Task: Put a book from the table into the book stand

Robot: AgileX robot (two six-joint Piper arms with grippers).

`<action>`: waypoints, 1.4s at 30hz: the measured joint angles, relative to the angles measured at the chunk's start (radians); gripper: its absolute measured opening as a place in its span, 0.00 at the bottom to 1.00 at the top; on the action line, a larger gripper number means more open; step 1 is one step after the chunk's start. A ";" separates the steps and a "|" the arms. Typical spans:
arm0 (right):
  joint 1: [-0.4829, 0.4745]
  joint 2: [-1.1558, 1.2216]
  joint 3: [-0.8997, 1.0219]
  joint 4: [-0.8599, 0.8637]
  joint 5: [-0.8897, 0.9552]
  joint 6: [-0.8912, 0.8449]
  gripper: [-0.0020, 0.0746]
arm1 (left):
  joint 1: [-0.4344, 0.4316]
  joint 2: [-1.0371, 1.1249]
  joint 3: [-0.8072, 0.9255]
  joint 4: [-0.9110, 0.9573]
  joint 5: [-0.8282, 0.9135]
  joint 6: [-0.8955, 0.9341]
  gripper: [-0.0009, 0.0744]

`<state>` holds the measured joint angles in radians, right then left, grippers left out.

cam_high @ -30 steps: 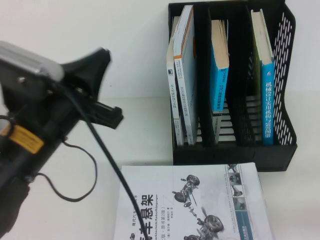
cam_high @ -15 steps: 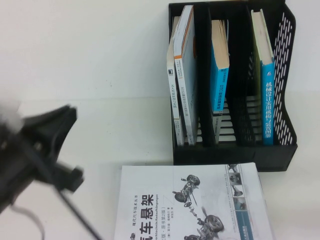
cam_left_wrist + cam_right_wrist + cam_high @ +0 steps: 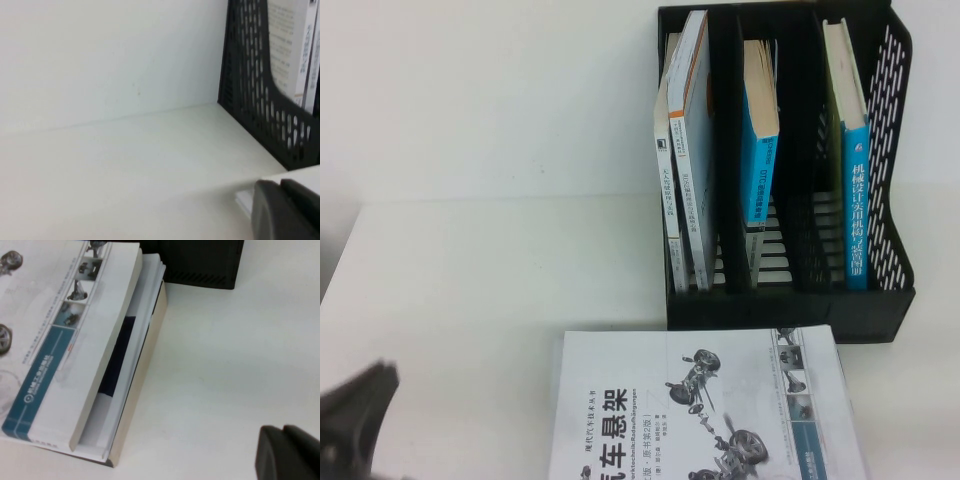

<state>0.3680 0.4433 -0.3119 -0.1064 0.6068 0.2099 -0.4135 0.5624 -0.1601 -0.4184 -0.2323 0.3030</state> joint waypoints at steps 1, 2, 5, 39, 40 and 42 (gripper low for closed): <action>0.000 0.000 0.000 0.000 0.000 0.000 0.03 | 0.005 -0.025 0.027 0.000 0.000 -0.005 0.01; 0.000 0.000 0.000 0.000 0.000 0.000 0.03 | 0.010 -0.046 0.052 0.000 0.000 -0.012 0.01; 0.000 0.000 0.000 0.000 0.000 0.000 0.03 | 0.040 -0.117 0.110 0.023 0.000 -0.053 0.01; 0.000 -0.002 0.000 -0.001 0.003 0.000 0.03 | 0.246 -0.571 0.179 0.293 0.544 -0.360 0.01; 0.000 -0.003 0.000 -0.001 0.003 0.000 0.03 | 0.244 -0.571 0.179 0.291 0.546 -0.356 0.01; 0.000 -0.003 0.000 -0.001 0.003 0.000 0.03 | 0.240 -0.571 0.179 0.291 0.546 -0.336 0.01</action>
<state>0.3680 0.4404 -0.3119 -0.1078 0.6097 0.2099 -0.1740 -0.0088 0.0191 -0.1274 0.3132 -0.0331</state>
